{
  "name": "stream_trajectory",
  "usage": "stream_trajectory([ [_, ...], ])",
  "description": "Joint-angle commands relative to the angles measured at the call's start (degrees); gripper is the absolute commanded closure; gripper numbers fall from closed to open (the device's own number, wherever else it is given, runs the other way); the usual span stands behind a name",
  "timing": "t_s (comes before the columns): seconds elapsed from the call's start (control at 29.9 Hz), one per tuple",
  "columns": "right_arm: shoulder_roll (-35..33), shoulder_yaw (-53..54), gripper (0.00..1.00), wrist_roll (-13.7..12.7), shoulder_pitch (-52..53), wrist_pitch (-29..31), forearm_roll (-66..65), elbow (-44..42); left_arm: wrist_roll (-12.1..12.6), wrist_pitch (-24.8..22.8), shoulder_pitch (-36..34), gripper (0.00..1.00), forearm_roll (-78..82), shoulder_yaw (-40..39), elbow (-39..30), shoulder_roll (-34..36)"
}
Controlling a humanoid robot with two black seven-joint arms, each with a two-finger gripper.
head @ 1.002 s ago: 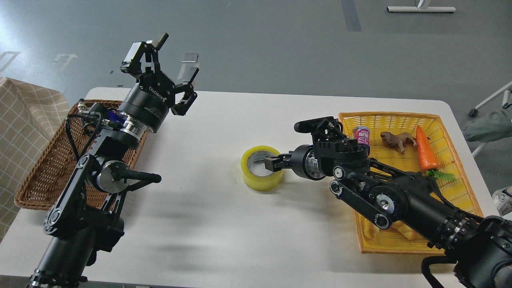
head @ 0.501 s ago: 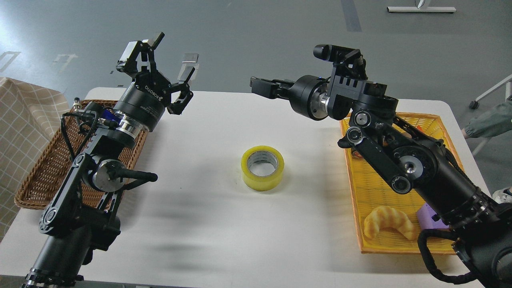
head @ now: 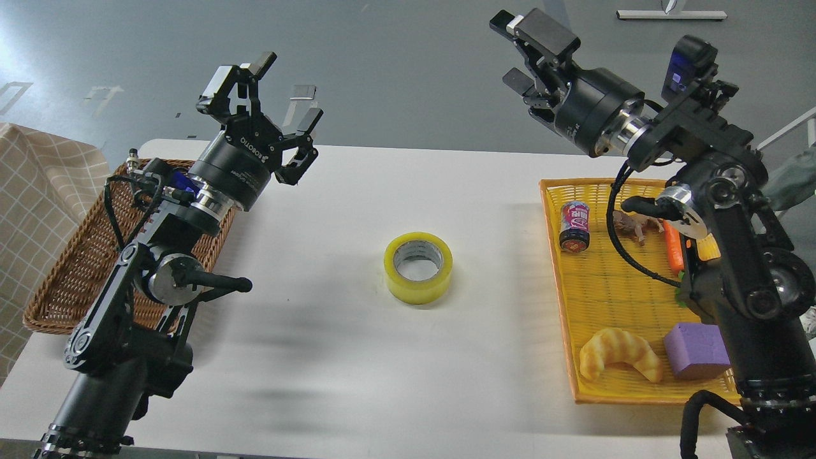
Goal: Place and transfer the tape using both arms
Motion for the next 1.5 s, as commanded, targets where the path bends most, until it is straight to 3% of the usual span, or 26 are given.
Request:
stream_trajectory([
  [0.0, 0.0, 4.8, 0.0, 0.1, -1.0, 0.0, 12.2, -0.4, -0.5, -0.4, 0.1, 0.02, 0.0, -0.6, 0.0, -0.5],
  [0.23, 0.0, 9.6, 0.0, 0.1, -1.4, 0.0, 17.2, -1.7, -4.4, 0.0, 0.2, 0.02, -0.1, -0.1, 0.0, -0.9],
  [0.57, 0.0, 9.4, 0.0, 0.1, -1.8, 0.0, 17.3, -3.8, -4.5, 0.3, -0.4, 0.02, -0.1, -0.4, -0.6, -1.7],
  [0.77, 0.0, 8.7, 0.0, 0.6, -3.3, 0.0, 17.3, -3.9, -3.4, 0.0, -0.4, 0.02, -0.7, -0.4, -1.3, -1.9],
  [0.9, 0.0, 8.9, 0.0, 2.1, -5.0, 0.0, 17.9, -3.5, -3.6, 0.3, -0.3, 0.02, -3.5, -0.3, -1.4, -2.2],
  [1.47, 0.0, 8.2, 0.0, 2.4, -6.3, 0.0, 22.8, -3.6, -4.3, -0.2, -0.3, 0.02, -3.1, 0.3, -1.2, -2.8],
])
